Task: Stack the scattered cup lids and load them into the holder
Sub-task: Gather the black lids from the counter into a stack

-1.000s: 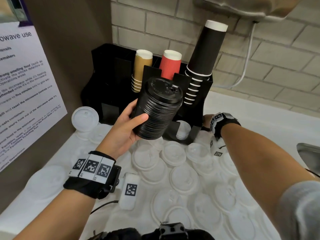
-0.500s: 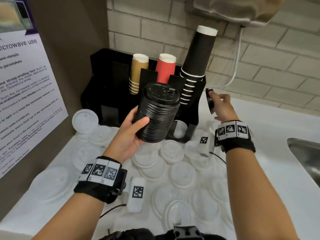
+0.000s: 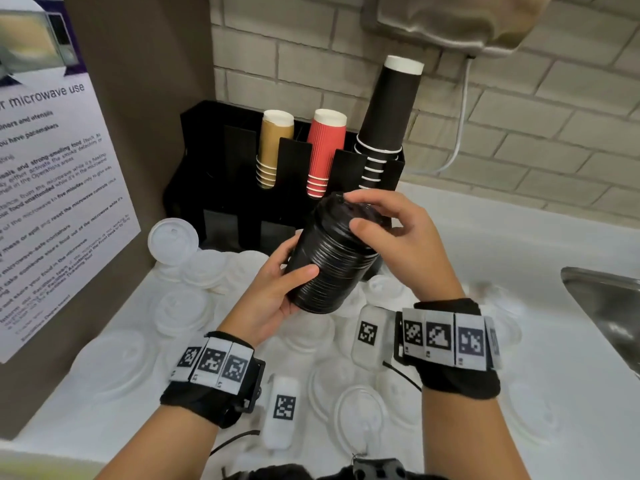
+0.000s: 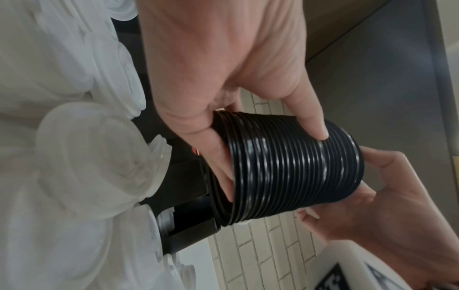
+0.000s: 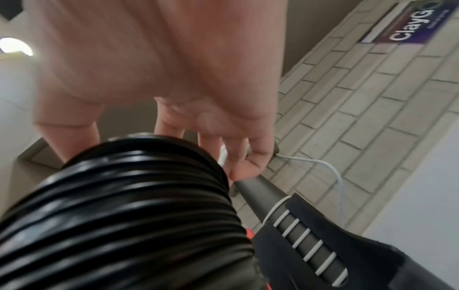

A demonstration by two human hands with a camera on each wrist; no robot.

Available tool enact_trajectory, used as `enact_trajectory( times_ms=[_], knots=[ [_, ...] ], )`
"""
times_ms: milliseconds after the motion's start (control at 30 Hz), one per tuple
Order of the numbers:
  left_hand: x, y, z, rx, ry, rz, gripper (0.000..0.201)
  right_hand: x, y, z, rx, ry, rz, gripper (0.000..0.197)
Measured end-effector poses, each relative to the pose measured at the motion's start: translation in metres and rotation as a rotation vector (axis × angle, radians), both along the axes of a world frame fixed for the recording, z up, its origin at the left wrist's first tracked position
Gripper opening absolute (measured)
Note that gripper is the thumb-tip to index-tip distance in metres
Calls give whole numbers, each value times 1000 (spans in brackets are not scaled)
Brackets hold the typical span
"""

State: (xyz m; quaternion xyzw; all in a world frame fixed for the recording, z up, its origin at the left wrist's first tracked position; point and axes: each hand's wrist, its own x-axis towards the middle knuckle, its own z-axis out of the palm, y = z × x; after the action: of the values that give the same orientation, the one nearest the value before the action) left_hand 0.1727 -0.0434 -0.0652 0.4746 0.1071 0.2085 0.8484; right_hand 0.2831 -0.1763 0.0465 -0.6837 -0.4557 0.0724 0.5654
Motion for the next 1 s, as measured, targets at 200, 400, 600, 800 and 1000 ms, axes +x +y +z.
enact_trajectory(
  times_ms=[200,400,600,800,1000],
  knots=[
    [-4,-2,4,-10,-4,10,68,-6,4,-1,-6,-162,19,31],
    [-6,-4,6,-53,-22,27,66,-7,6,-1,38,-197,21,30],
    [-6,-1,5,-79,-44,47,66,-4,11,-4,106,-202,46,20],
    [-14,7,1,-113,-63,70,61,-2,22,-13,136,-229,94,22],
    [-25,19,1,-111,-77,72,57,-11,31,-6,88,-241,152,32]
  ],
)
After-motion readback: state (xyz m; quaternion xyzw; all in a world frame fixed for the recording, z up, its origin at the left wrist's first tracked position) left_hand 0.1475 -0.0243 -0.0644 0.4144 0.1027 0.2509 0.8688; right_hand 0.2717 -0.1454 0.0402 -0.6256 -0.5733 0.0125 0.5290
